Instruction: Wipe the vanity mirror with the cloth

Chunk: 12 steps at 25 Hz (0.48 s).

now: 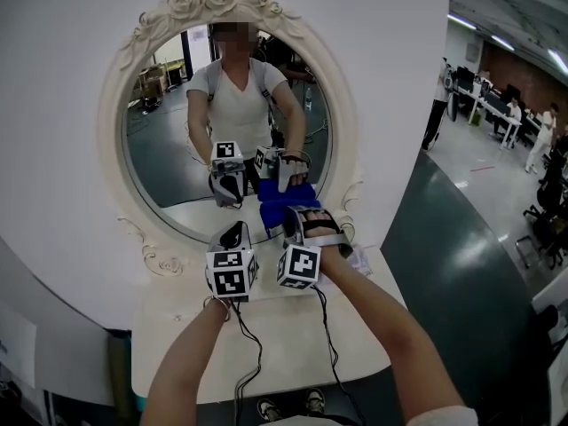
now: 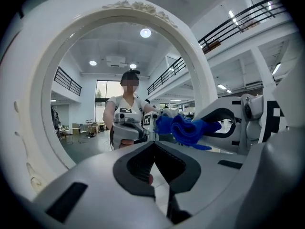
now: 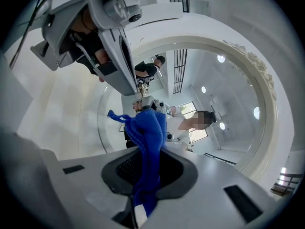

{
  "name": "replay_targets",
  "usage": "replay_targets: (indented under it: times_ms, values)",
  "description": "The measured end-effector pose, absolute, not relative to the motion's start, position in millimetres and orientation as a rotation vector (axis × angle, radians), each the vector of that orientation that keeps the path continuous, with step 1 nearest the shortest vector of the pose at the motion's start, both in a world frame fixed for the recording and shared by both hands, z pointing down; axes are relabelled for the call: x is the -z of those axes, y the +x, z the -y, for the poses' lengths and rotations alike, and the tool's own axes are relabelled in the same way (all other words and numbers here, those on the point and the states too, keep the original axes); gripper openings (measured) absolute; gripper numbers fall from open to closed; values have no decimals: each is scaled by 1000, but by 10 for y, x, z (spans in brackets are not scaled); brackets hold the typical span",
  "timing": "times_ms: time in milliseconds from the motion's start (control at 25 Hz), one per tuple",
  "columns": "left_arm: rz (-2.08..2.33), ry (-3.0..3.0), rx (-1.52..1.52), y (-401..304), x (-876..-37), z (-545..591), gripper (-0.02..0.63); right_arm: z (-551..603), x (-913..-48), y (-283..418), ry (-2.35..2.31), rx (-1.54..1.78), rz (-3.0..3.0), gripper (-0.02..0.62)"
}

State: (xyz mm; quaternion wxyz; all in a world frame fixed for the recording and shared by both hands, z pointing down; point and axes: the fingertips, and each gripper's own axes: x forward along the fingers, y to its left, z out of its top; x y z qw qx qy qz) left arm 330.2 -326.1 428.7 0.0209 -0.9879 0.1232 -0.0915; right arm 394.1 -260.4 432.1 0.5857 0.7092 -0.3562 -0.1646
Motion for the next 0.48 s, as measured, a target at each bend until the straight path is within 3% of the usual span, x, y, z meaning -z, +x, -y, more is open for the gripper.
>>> replay_targets:
  times_ms: [480]
  values:
    - [-430, -3110, 430, 2996, -4977, 3483, 3, 2944, -5065, 3664, 1646, 259, 999, 66]
